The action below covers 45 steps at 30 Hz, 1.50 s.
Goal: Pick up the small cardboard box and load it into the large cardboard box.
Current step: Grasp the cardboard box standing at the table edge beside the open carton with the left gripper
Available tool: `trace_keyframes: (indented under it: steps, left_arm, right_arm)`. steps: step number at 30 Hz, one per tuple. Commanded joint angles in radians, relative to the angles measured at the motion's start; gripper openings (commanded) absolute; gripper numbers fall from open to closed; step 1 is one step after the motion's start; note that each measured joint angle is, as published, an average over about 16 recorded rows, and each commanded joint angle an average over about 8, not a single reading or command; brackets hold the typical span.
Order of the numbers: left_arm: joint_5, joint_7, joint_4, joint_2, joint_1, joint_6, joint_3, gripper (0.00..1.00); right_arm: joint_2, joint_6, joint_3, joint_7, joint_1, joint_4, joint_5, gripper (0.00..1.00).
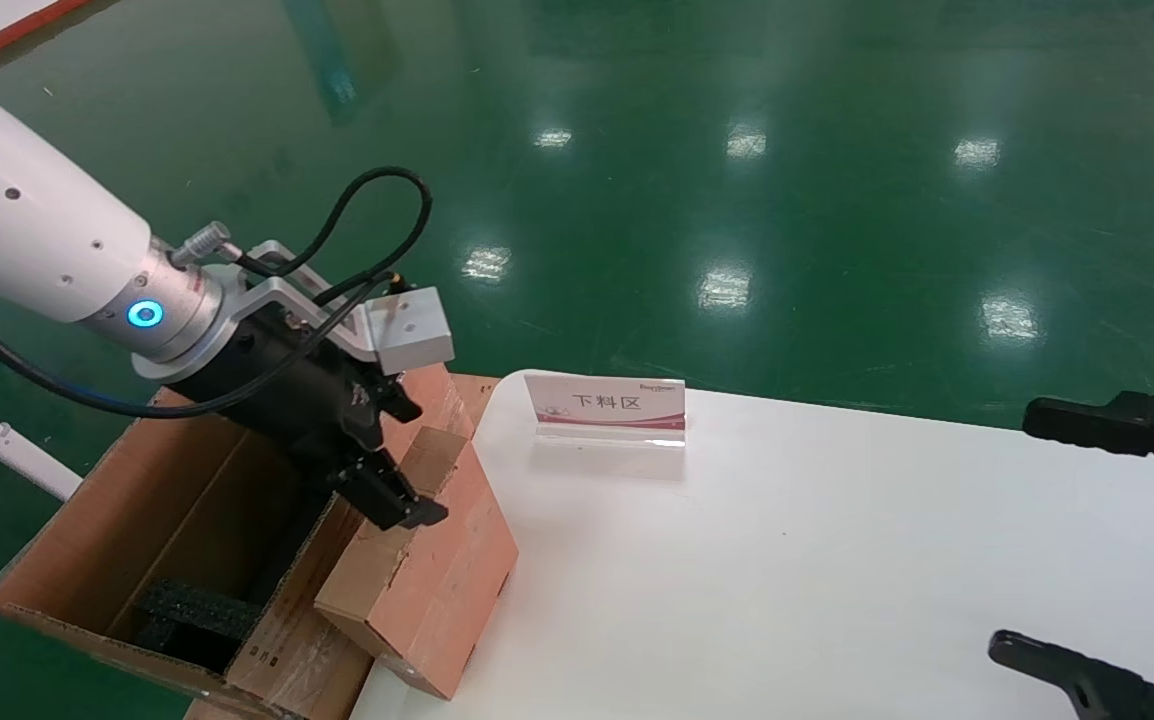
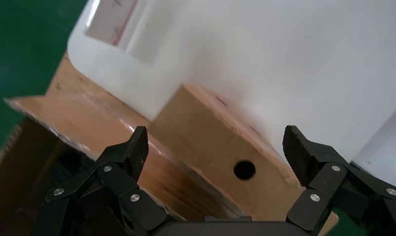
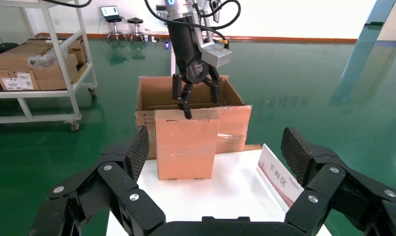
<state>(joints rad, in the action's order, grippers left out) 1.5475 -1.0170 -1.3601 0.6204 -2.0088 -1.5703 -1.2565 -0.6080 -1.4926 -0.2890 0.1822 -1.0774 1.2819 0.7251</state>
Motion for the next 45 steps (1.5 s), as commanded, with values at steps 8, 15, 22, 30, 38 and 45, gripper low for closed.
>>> trace_keyframes:
  steps: [8,15,22,30,38,45]
  left_arm:
    - [-0.045,-0.035,0.000,-0.012,-0.069,0.004,-0.123,1.00]
    - [-0.084,-0.054,0.001,-0.008,-0.105,0.007,-0.206,1.00]
    - [-0.134,-0.064,0.002,0.003,-0.122,0.012,-0.276,1.00]
    - [-0.165,-0.071,0.004,0.014,-0.136,0.021,-0.342,1.00]
    - [-0.164,-0.085,0.004,0.024,-0.154,0.030,-0.388,1.00]
    - [-0.161,-0.094,0.004,0.038,-0.150,0.042,-0.424,1.00]
  right_arm:
    - [0.000,0.000,-0.001,0.000,0.000,0.000,0.000,1.00]
    - [0.000,0.000,-0.001,-0.001,0.000,0.000,-0.001,1.00]
    - [0.001,0.001,-0.001,-0.001,0.000,0.000,-0.001,1.00]
    - [0.001,0.001,-0.002,-0.001,0.000,0.000,-0.001,1.00]
    - [0.001,0.001,-0.002,-0.001,-0.001,0.000,-0.002,1.00]
    - [0.001,0.001,-0.003,-0.001,-0.001,0.000,-0.002,1.00]
